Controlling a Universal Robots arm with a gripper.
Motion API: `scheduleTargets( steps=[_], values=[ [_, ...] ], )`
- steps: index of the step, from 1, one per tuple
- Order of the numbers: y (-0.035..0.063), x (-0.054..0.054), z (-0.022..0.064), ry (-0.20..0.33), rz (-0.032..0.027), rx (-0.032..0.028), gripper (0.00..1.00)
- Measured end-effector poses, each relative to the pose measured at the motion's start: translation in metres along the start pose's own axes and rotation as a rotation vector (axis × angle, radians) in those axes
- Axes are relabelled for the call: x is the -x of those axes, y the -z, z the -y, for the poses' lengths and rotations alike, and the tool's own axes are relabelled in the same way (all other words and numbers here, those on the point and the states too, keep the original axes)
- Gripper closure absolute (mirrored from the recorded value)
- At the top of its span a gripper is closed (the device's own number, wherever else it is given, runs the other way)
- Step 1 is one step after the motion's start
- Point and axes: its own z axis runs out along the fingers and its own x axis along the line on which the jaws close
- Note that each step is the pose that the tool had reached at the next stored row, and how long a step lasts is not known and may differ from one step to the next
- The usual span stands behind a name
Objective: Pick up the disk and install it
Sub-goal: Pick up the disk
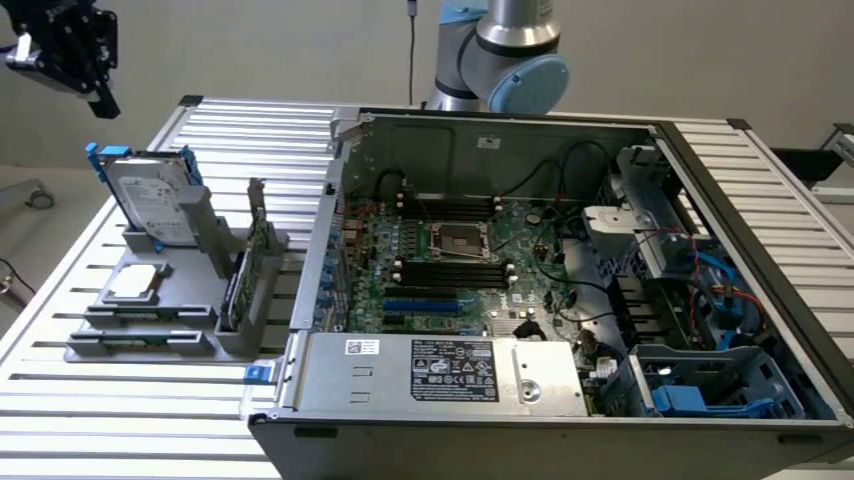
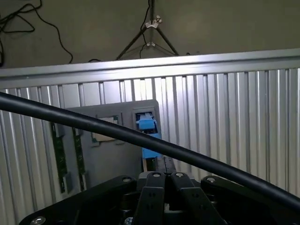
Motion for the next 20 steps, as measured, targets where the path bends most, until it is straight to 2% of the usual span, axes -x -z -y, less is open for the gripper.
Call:
scheduleTargets(
  steps=[5, 8, 11, 14, 17, 18, 20],
  values=[
    [-0.0003, 0.0000, -0.0001, 0.091, -0.0023, 0.0009, 0.89],
    [-0.0003, 0.0000, -0.0003, 0.143, -0.0067, 0.0015, 0.89],
    [-0.0003, 0.0000, -0.0009, 0.158, -0.0085, 0.0012, 0.88],
    [-0.0005, -0.0001, -0.0010, 0.158, -0.0085, 0.0009, 0.70],
    [-0.0039, -0.0005, -0.0015, 0.158, -0.0086, -0.0017, 0.64],
    [-0.0058, -0.0007, -0.0019, 0.158, -0.0085, -0.0023, 0.58],
    [-0.0094, -0.0017, -0.0024, 0.158, -0.0085, -0.0028, 0.58]
  ],
)
